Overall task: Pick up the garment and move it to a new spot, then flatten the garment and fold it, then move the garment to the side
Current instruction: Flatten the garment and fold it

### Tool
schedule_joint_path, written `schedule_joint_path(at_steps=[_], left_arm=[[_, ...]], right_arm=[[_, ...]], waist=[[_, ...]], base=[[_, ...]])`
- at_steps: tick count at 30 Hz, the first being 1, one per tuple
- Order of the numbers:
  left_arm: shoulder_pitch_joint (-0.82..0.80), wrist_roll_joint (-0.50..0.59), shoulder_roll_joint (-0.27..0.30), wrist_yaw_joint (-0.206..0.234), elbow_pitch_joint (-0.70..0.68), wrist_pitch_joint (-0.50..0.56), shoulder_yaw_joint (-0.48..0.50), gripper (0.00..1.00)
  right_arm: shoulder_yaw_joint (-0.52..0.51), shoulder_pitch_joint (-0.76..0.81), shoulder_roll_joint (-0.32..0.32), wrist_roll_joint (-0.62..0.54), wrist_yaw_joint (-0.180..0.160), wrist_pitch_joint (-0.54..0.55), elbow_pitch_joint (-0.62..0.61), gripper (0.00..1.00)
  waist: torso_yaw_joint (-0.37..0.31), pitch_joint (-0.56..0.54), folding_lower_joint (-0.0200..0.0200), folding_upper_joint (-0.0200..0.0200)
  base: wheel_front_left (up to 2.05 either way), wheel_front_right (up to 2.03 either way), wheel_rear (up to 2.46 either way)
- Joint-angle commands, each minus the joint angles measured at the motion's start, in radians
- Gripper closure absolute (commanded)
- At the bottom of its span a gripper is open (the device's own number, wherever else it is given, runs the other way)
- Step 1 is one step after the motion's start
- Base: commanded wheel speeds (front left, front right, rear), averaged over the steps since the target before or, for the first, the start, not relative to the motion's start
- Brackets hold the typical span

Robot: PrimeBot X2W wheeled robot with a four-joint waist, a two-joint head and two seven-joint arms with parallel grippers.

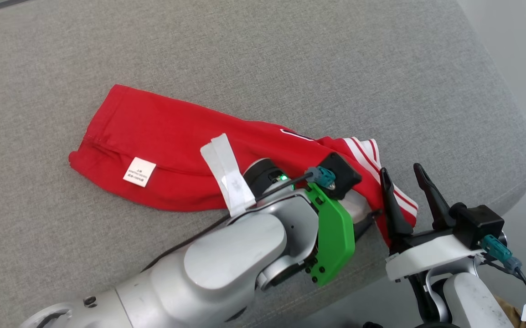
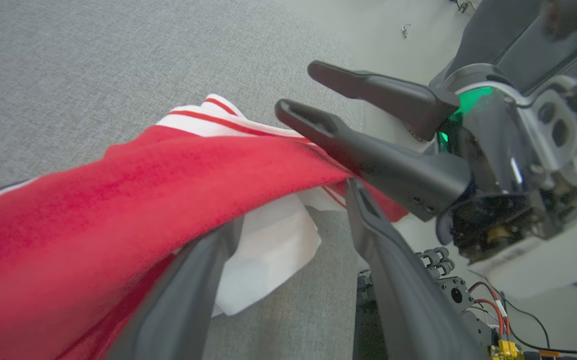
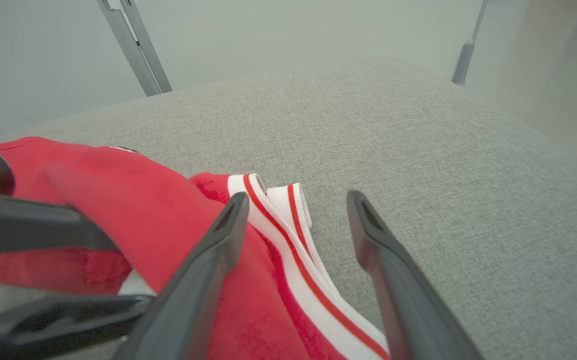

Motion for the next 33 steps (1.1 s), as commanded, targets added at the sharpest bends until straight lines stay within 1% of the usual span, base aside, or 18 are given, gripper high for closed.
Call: schedule_joint_path(at_steps=[1,3,6,8,12,18,22,25,30,33], left_arm=[[0.020,0.020,0.010,-0.001,-0.030,0.004,0.000,0.00],[0.036,0.027,0.019,0.006,-0.078,0.014,0.000,0.00],[0.056,-0.001,0.020,0.027,-0.124,0.027,0.014,0.00],[0.063,-0.023,0.017,0.045,-0.124,0.021,0.041,0.00],[0.034,0.009,0.011,0.065,-0.084,-0.022,0.057,0.00],[0.032,0.006,0.006,0.056,-0.046,-0.030,0.056,0.00],[0.017,0.057,0.037,0.053,-0.005,-0.035,0.039,0.00],[0.015,0.104,0.060,0.027,-0.003,0.004,0.018,0.00],[0.011,0.197,0.094,-0.009,-0.073,0.097,0.003,0.00],[0.016,0.222,0.109,-0.011,-0.128,0.144,0.002,0.00]], right_arm=[[-0.001,0.013,-0.001,-0.002,-0.001,-0.001,0.002,0.00],[-0.001,0.021,-0.001,-0.003,-0.001,-0.001,0.004,0.00],[0.004,0.019,0.000,0.000,-0.001,-0.001,0.006,0.00],[0.005,0.012,-0.001,0.008,-0.001,-0.001,0.005,0.00],[0.012,0.001,-0.001,0.025,-0.001,-0.001,0.000,0.00],[0.007,0.016,-0.001,0.034,-0.001,-0.001,0.000,0.00],[0.007,0.020,-0.001,0.042,-0.001,-0.001,-0.005,0.00],[0.001,0.026,-0.001,0.043,-0.001,-0.001,-0.006,0.00],[-0.019,0.041,-0.001,0.032,-0.001,-0.001,-0.006,0.00],[-0.027,0.045,-0.001,0.024,-0.001,-0.001,-0.005,0.00]], waist=[[-0.004,-0.006,0.0000,-0.0001],[-0.007,-0.012,0.0000,-0.0001],[-0.015,-0.014,0.0000,-0.0001],[-0.025,-0.010,0.0000,-0.0001],[-0.050,0.001,0.0000,-0.0001],[-0.081,0.008,0.0000,-0.0001],[-0.102,0.011,0.0000,-0.0001],[-0.109,0.010,0.0000,-0.0001],[-0.100,0.000,0.0000,-0.0001],[-0.091,-0.006,0.0000,-0.0001]], base=[[0.00,0.00,0.00],[0.00,0.00,0.00],[0.00,0.00,0.00],[0.00,0.00,0.00],[0.00,0.00,0.00],[0.00,0.00,0.00],[0.00,0.00,0.00],[0.00,0.00,0.00],[0.00,0.00,0.00],[0.00,0.00,0.00]])
